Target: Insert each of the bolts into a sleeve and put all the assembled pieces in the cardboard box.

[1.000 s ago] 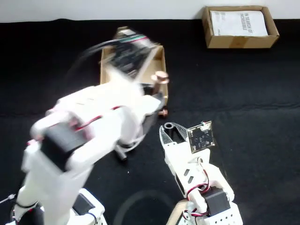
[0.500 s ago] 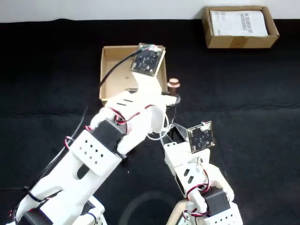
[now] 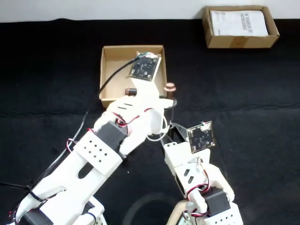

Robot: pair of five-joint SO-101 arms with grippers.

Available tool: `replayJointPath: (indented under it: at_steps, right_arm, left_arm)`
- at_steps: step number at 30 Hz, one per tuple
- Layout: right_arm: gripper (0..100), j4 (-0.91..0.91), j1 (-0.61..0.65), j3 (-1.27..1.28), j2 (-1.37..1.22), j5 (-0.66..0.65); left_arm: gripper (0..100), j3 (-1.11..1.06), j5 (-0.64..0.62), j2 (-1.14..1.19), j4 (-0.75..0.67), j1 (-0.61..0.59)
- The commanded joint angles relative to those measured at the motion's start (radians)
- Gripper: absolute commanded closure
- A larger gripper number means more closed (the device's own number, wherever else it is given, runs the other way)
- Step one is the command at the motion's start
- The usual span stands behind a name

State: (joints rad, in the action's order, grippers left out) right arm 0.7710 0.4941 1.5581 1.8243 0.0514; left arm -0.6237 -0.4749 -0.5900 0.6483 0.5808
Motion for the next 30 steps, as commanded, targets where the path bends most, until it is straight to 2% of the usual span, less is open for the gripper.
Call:
replayJointPath:
  at_steps: [1,10,13,21,30]
  right_arm:
    - [99.1,-0.019,0.001,-0.058,0.004,-0.008]
    - [99.1,-0.019,-0.067,-0.048,0.002,-0.009]
    - [99.1,-0.018,-0.065,-0.047,0.002,-0.009]
    - [99.1,0.013,-0.065,-0.038,0.002,-0.005]
    - [99.1,0.013,-0.064,-0.024,0.002,-0.005]
  left_arm:
    - [99,-0.028,-0.005,-0.028,-0.025,-0.004]
    - [99,-0.186,-0.015,-0.14,-0.091,-0.001]
    - [99,-0.16,-0.028,-0.14,-0.103,-0.004]
    - [99,-0.036,0.043,-0.137,-0.106,-0.021]
    - [99,-0.087,0.035,-0.136,-0.133,-0.001]
